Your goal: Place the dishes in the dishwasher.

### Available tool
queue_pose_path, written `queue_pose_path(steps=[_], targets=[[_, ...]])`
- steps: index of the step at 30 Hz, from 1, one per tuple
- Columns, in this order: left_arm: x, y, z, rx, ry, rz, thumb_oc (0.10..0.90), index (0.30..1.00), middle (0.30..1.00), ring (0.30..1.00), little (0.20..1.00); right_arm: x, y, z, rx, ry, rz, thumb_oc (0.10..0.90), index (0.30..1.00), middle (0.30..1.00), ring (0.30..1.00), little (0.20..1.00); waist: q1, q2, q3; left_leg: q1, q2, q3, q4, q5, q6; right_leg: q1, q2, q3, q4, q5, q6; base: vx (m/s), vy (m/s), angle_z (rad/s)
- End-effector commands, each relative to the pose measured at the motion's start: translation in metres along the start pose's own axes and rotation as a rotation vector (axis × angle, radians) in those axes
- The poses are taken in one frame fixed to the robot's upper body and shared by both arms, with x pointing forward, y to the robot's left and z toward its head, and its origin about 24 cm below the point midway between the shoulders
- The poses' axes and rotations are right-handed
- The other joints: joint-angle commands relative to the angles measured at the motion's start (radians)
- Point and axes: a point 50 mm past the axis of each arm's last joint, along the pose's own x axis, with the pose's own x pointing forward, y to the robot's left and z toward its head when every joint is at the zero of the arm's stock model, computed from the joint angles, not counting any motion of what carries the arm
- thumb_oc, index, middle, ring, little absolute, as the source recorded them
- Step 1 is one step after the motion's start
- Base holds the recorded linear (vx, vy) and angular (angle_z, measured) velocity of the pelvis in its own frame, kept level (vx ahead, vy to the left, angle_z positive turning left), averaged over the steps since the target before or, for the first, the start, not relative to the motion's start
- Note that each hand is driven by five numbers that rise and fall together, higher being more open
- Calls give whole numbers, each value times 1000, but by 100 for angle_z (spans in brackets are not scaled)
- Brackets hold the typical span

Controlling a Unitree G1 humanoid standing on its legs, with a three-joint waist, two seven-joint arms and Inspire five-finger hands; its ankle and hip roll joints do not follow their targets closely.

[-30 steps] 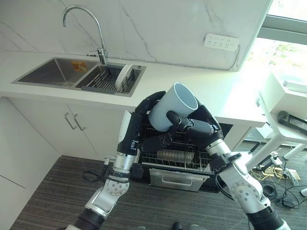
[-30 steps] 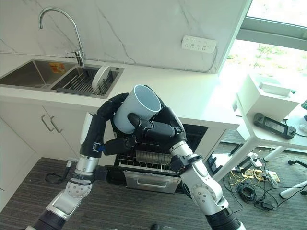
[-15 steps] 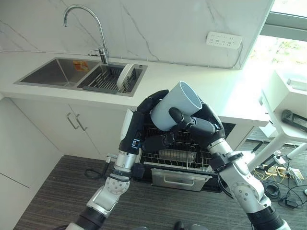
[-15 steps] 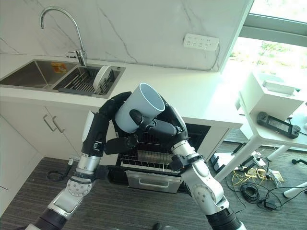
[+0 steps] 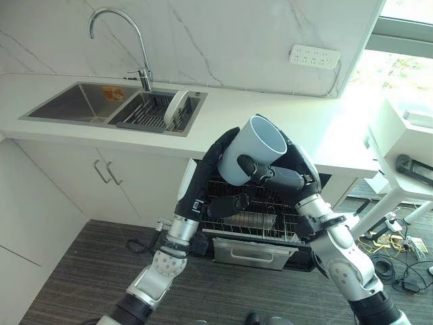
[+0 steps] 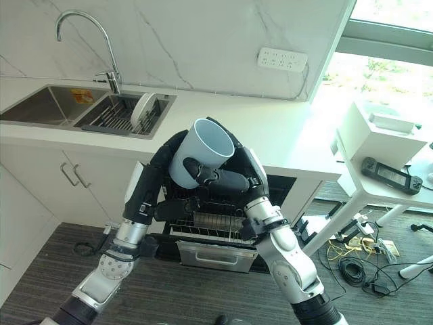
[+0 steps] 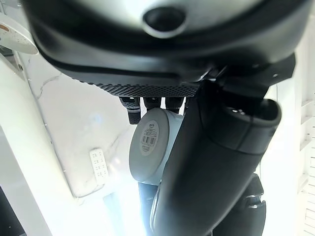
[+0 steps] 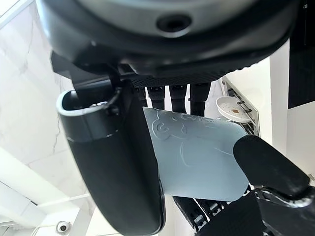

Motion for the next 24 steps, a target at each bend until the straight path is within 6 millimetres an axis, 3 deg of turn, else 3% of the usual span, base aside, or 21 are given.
queue_pose_path(steps=[1,13,19,24], targets=[[12,-8,26,-32,-171,-33,800,900,900,900,900,21,18,66,15,-405,102,400,300,300,300,300,4,-14,-19,31,38,-1,-45,-91,-5,93,-83,31,-19,-104,151,0,0,0],[2,21,12,35,-89,174,800,900,900,900,900,12,3,73,-3,-464,11,400,300,300,300,300,5,-8,-20,34,38,-2,-45,-89,-6,95,-81,38,-19,-107,146,0,0,0],[-3,52,8,79,-51,347,800,900,900,900,900,2,-9,74,-18,-475,-48,400,300,300,300,300,1,-2,-19,36,39,-2,-45,-86,-8,96,-79,43,-19,-107,143,0,0,0],[-6,56,-3,63,71,289,800,900,900,900,900,-5,-15,73,-20,-474,-70,400,300,300,300,300,-9,5,-20,37,41,3,-45,-84,-9,94,-76,50,-19,-108,142,0,3,-1]])
